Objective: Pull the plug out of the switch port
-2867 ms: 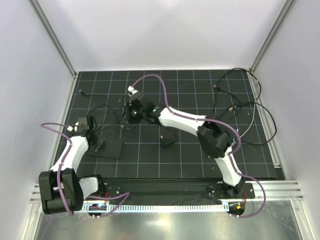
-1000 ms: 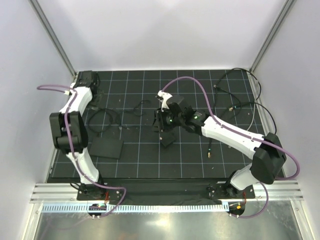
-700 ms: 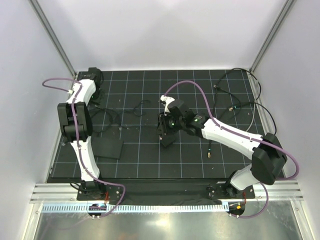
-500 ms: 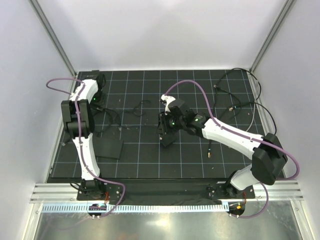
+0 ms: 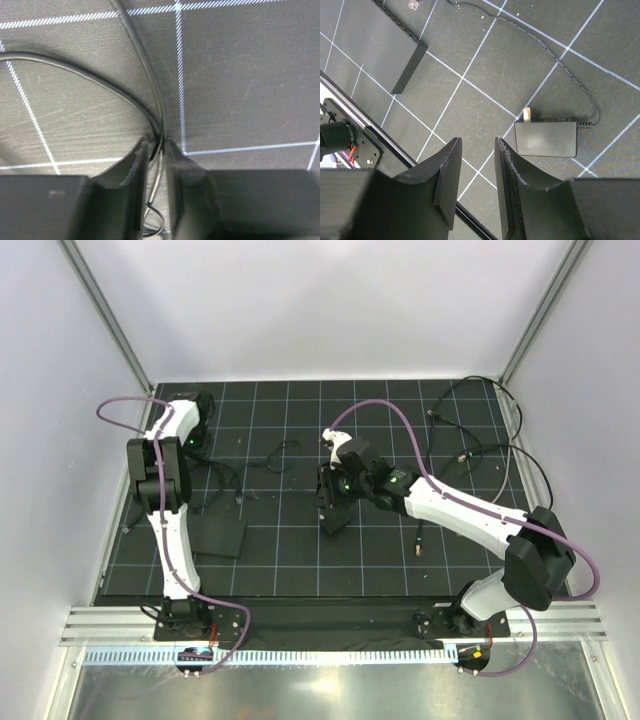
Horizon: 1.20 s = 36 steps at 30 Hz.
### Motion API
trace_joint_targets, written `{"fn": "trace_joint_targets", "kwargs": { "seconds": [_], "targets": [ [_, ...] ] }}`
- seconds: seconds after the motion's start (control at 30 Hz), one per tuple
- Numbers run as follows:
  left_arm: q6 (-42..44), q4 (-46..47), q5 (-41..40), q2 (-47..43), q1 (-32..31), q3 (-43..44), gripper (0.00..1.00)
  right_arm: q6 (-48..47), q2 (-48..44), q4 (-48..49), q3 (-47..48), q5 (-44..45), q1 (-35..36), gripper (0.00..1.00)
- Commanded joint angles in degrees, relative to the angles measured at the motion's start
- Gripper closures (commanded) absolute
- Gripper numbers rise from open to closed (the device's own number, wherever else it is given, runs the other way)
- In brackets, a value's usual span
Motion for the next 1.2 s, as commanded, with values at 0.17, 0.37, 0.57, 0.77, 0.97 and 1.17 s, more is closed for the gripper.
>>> {"fn": "trace_joint_targets", "kwargs": {
  "seconds": [0.17, 0.37, 0.57, 0.77, 0.97, 1.17],
  "targets": [
    [1.5, -2.4, -7.0, 0.7, -0.3, 4.4, 1.00, -0.3, -2.9, 1.6, -0.1, 2.0, -0.3, 0.61],
    [4.5, -1.4, -23.2, -7.4, -5.3, 2.1, 1.00, 0.1, -2.6, 1.6, 0.1, 1.4, -0.3, 0.61],
    [9.9, 5.3, -37.8, -19.3, -11.4, -5.5, 1.00, 1.0, -2.2, 2.0, 0.0, 0.3, -0.3, 0.61],
    [20.9, 18.8, -49.6, -27.6, -15.5, -12.8, 1.00, 2.1, -2.7, 2.1, -0.5, 0.0, -0.3, 0.61],
    [28.3, 34.0, -45.2, -33.8, -15.9, -19.2, 1.00, 2.8, -2.6, 2.1, -0.6, -0.4, -0.2, 0.61],
    [40.0, 62.2, -26.8, -44.2, -15.7, -32.4, 1.00, 3.2, -2.7, 1.6, -0.7, -0.4, -0.2, 0.61]
  ]
}}
